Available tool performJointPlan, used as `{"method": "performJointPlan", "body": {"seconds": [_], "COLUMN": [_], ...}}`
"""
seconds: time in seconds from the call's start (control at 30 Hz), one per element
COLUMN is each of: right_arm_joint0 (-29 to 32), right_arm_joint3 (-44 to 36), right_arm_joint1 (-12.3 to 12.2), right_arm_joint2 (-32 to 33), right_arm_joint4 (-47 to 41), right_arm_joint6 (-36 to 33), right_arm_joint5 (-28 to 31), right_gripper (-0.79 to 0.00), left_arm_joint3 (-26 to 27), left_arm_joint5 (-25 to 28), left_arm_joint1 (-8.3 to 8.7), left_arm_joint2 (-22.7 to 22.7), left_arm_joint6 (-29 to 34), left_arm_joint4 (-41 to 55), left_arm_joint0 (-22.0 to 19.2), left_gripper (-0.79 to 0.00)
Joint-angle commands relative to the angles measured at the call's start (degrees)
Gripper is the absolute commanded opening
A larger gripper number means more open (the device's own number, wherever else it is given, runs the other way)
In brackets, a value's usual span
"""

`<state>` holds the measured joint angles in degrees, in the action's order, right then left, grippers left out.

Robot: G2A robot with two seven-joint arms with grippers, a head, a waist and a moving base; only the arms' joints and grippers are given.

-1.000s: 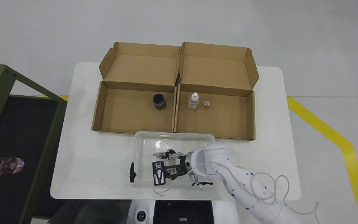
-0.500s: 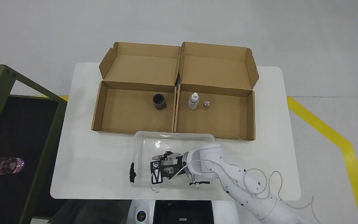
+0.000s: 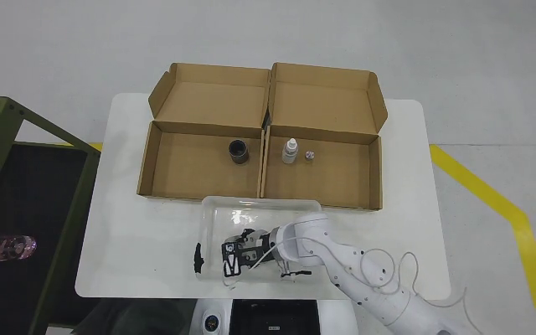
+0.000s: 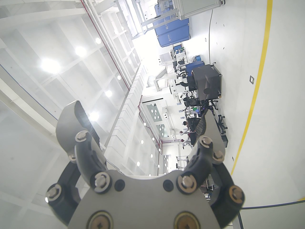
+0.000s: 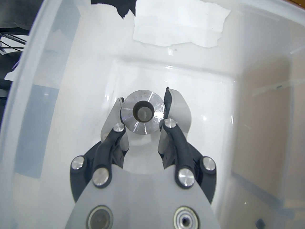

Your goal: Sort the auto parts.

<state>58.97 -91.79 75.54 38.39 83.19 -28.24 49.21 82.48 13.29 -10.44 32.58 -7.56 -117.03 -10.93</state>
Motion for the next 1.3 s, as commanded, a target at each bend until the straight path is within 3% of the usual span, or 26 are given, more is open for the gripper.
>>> {"method": "performJointPlan", "body": {"seconds": [0.0, 0.4, 0.93, 1.27], "right_arm_joint0": [-0.01, 1.00, 1.48, -1.12], "right_arm_joint3": [-0.47, -5.32, -10.30, -10.98], "right_arm_joint1": [-0.05, -1.25, -2.72, -2.66], "right_arm_joint2": [0.08, 3.73, 8.65, 10.14], "right_arm_joint4": [-0.04, -0.59, -4.15, -7.27], "right_arm_joint6": [0.42, 5.21, 6.34, 6.06], "right_arm_joint5": [0.03, 0.85, 2.73, 0.56], "right_gripper": [-0.785, -0.785, -0.785, -0.785], "left_arm_joint3": [0.00, 0.00, 0.00, 0.00], "left_arm_joint5": [0.00, 0.00, 0.00, 0.00], "left_arm_joint1": [0.00, 0.00, 0.00, 0.00], "left_arm_joint2": [0.00, 0.00, 0.00, 0.00], "left_arm_joint6": [0.00, 0.00, 0.00, 0.00], "left_arm_joint4": [0.00, 0.00, 0.00, 0.00], "left_arm_joint0": [0.00, 0.00, 0.00, 0.00], "left_gripper": [0.000, 0.000, 0.000, 0.000]}}
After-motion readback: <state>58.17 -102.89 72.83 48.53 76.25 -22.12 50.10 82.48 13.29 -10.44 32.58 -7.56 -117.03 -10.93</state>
